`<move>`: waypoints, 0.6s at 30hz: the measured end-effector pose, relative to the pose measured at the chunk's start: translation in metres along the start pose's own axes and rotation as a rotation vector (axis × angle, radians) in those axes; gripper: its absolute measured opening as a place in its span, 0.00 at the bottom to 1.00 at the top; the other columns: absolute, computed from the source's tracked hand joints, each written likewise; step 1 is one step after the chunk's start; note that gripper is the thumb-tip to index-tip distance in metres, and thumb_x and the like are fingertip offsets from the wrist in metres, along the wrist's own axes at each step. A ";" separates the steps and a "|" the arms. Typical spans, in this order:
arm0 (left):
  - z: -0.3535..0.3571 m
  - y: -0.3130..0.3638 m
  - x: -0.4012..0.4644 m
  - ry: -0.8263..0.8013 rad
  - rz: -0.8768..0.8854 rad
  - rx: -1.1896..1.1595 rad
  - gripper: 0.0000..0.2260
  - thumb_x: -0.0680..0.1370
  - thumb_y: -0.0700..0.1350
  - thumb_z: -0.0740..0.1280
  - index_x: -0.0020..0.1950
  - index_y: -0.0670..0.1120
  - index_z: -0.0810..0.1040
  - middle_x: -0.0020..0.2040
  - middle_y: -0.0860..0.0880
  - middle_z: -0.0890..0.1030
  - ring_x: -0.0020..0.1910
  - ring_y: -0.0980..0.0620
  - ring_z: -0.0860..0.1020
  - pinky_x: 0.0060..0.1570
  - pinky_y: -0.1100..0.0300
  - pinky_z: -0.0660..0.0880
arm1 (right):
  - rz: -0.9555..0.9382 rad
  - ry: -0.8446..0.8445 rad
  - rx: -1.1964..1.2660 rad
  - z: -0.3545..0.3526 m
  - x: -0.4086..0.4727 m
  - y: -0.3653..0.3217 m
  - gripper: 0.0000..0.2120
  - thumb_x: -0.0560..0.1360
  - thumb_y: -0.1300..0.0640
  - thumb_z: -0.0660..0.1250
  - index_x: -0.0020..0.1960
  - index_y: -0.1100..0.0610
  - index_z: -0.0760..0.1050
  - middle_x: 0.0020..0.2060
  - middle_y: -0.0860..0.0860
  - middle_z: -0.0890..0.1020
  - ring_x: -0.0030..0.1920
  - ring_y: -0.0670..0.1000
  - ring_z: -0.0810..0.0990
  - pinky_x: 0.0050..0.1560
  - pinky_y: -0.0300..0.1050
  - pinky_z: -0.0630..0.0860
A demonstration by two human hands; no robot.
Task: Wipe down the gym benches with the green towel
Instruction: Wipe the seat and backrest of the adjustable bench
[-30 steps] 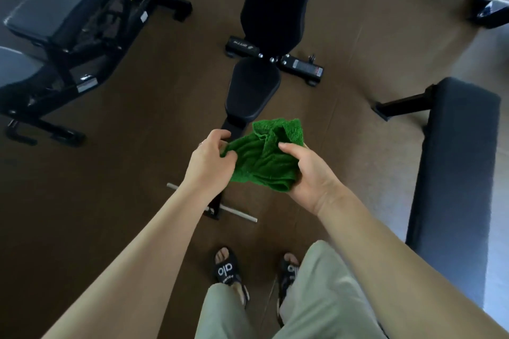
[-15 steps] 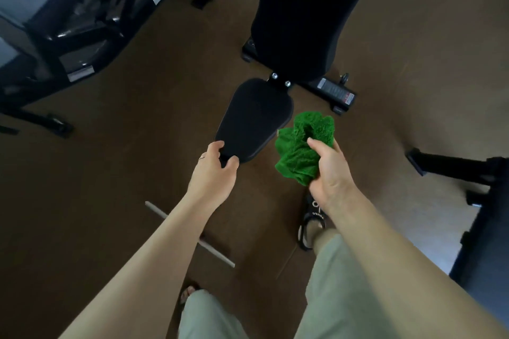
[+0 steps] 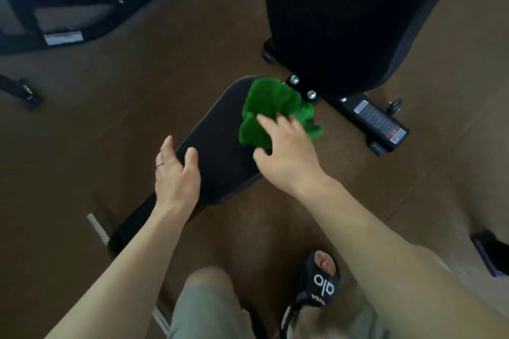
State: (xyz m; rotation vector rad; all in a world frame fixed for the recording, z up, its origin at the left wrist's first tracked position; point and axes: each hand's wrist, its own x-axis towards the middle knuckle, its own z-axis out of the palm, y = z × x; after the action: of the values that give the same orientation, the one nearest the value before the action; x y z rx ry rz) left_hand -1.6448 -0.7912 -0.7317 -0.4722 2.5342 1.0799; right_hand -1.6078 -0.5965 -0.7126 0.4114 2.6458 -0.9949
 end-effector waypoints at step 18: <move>0.061 -0.048 0.048 0.437 0.060 -0.182 0.23 0.86 0.52 0.46 0.70 0.53 0.78 0.68 0.56 0.78 0.64 0.53 0.74 0.56 0.57 0.62 | -0.032 0.138 -0.380 0.082 0.100 0.031 0.33 0.84 0.36 0.44 0.86 0.48 0.46 0.85 0.54 0.45 0.84 0.55 0.40 0.83 0.58 0.39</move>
State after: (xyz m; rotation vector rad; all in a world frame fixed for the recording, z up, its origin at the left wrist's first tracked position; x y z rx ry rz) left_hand -1.6557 -0.7854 -0.8219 -0.7578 2.8462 1.3629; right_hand -1.6749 -0.6127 -0.8260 0.3603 2.8863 -0.4646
